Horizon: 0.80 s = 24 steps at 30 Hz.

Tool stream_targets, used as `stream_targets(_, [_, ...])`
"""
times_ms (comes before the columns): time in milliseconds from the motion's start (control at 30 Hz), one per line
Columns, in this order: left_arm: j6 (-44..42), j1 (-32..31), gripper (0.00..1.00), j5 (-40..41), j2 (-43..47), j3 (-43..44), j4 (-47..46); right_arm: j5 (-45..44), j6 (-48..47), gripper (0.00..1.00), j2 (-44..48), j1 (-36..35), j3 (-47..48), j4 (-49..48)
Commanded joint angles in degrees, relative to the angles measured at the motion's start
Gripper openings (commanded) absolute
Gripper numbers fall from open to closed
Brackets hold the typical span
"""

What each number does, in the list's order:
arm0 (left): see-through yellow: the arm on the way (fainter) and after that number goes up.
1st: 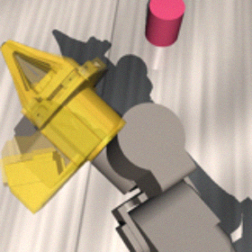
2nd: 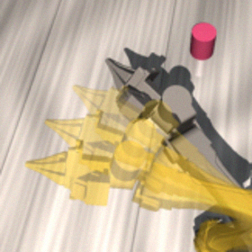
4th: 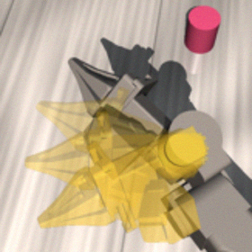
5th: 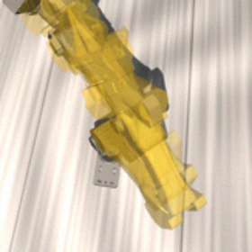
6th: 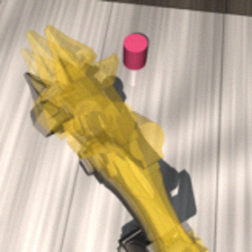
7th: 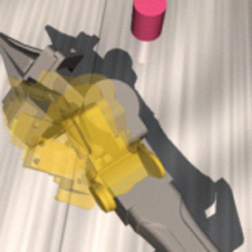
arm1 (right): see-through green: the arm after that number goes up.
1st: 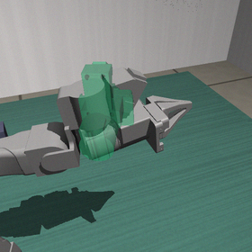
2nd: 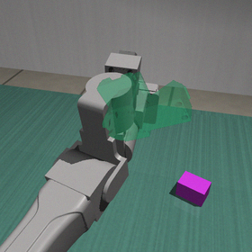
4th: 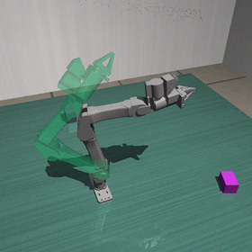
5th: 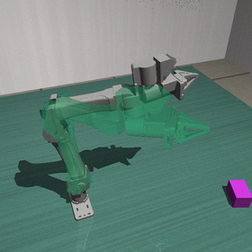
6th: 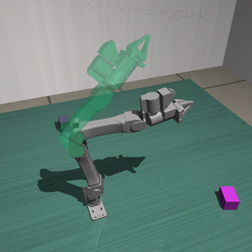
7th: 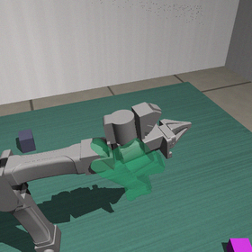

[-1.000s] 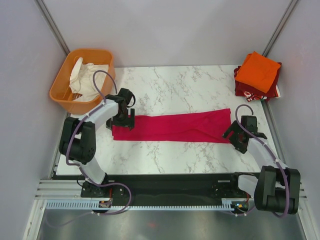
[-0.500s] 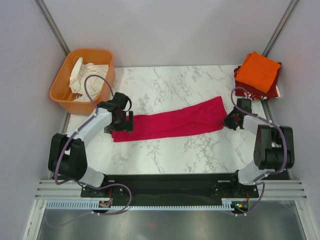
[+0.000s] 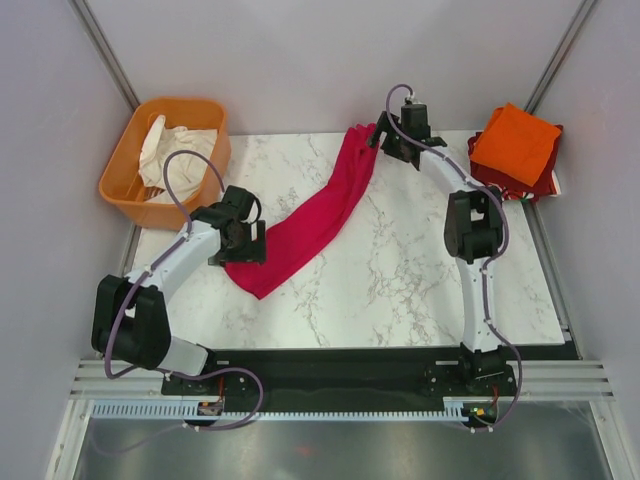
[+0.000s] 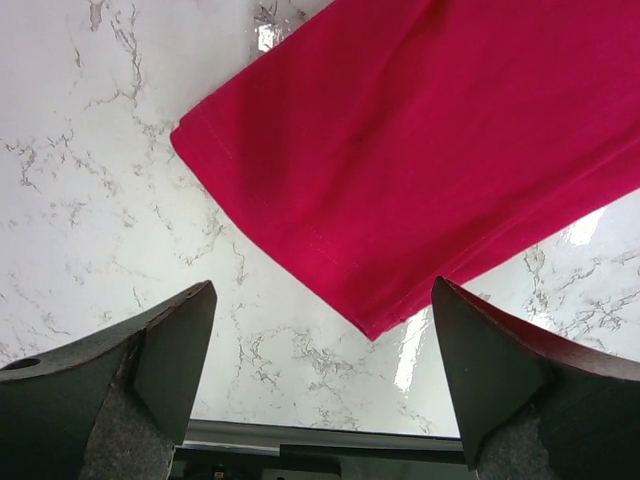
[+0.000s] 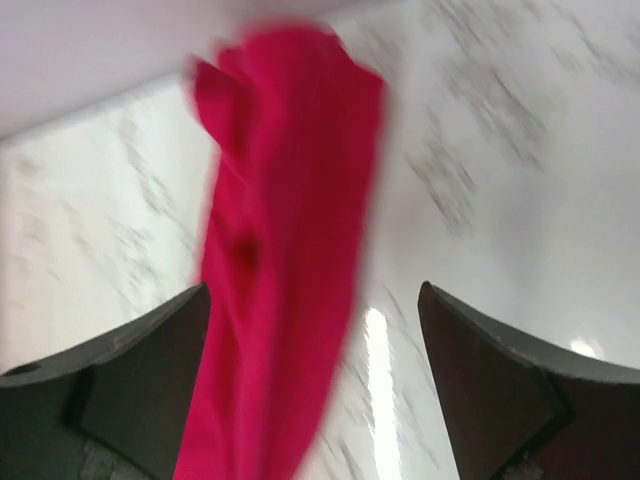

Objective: Fold and stack the t-shirts
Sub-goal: Fold the tshirt

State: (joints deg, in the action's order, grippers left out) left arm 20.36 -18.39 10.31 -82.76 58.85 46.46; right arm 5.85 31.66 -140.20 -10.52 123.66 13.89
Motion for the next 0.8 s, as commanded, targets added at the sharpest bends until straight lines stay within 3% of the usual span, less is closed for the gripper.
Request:
stream_targets(0, [1.44, -0.06, 0.96, 1.21, 2.25, 0.12, -1.37, -10.83, -4.15, 0.93, 14.48, 0.42, -15.19, 5.19])
stream_targets(133, [1.44, -0.06, 0.96, 1.30, 1.90, 1.00, -1.19, -16.66, 0.49, 0.95, 30.40, 0.24, -35.64, 4.65])
stream_targets(267, [1.53, 0.02, 0.96, 1.91, 3.04, 1.00, -1.37, -11.76, 5.16, 0.95, 44.80, -3.26, -51.47, 3.34])
stream_targets(400, [1.87, 0.11, 0.96, 2.61, 4.09, 1.00, -1.19, -1.73, 12.88, 0.94, 51.86, -14.56, -66.14, -7.10])
stream_targets(600, [2.49, 1.51, 0.97, 4.20, 6.12, 0.65, -1.28, -1.19, 20.54, 0.93, 45.38, -32.95, -64.69, -15.02])
stream_targets(767, [2.67, 3.27, 0.97, 3.67, 7.88, 0.48, -1.37, -1.89, 24.14, 0.90, 35.89, -38.43, -60.21, -17.75])
